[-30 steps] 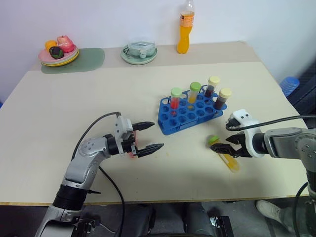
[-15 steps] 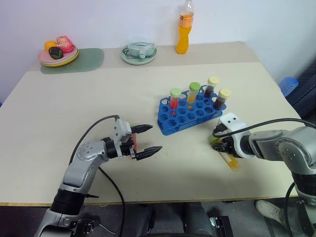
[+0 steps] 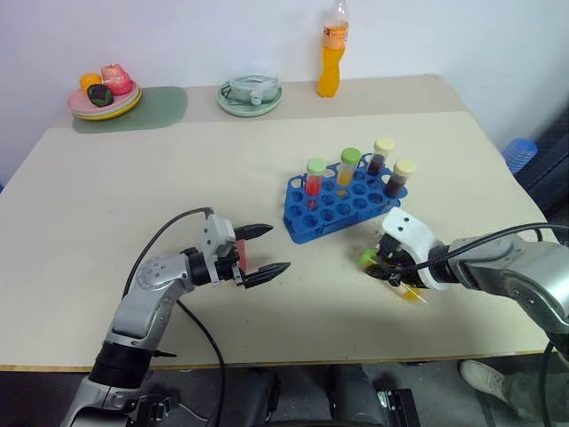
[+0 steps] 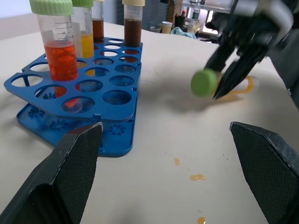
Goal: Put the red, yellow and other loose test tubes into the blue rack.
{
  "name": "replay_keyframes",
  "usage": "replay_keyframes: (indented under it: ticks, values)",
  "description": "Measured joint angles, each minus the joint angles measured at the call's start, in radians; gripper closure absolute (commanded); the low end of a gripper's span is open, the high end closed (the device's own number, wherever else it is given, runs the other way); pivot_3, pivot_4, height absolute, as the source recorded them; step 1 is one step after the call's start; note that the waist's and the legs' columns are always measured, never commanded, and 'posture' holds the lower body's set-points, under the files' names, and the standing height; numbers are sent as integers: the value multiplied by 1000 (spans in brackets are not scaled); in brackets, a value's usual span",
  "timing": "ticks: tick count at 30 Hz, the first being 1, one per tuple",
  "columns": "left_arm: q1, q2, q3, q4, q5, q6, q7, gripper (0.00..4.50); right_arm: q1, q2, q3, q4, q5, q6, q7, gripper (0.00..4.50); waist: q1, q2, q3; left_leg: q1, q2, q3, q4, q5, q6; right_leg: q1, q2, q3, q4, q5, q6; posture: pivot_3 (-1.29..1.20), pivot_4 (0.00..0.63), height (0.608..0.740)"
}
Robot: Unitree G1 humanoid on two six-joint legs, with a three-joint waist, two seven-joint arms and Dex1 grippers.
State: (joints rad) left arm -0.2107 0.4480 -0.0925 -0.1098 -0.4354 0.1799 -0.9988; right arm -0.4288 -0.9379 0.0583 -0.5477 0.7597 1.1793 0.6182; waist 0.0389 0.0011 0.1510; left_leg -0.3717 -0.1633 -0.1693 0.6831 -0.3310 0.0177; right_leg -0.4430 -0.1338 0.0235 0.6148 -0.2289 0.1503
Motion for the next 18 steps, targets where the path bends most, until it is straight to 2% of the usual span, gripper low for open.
replay_keyframes:
  ticks: [2, 5, 8, 13, 18]
  values:
    - [-1, -1, 0, -1, 0, 0, -1, 0, -2, 102, -81, 10, 55, -118, 77, 3641, 0, 0, 0, 0, 0, 0, 0, 0, 0, 0, 0, 0, 0, 0, 0, 0, 150, 740]
    - [-2, 0, 1, -1, 0, 0, -1, 0, -5, 192, -111, 46, 42, -250, 98, 3641, 3, 0, 0, 0, 0, 0, 0, 0, 0, 1, 0, 0, 0, 0, 0, 0, 150, 740]
    - [-1, 2, 3, -1, 0, 0, -1, 0, -4, 271, -115, 100, -21, -370, 77, 3641, -1, 0, 0, 0, 0, 0, 0, 0, 0, 0, 0, 0, 0, 0, 0, 0, 150, 740]
    - [-3, 3, 4, -3, -2, 1, -2, 0, 6, 475, -124, 216, -162, -682, 27, 3641, -7, 0, 0, 0, 0, 0, -1, 0, 0, -1, 0, 0, 1, 0, 0, 0, 150, 740]
    - [-5, 8, 12, -3, -7, 2, -2, 0, 38, 579, -119, 381, -338, -956, -29, 3641, -5, 0, 0, 1, 0, 0, 0, 0, 0, -1, 1, 0, 1, 0, 0, 0, 150, 740]
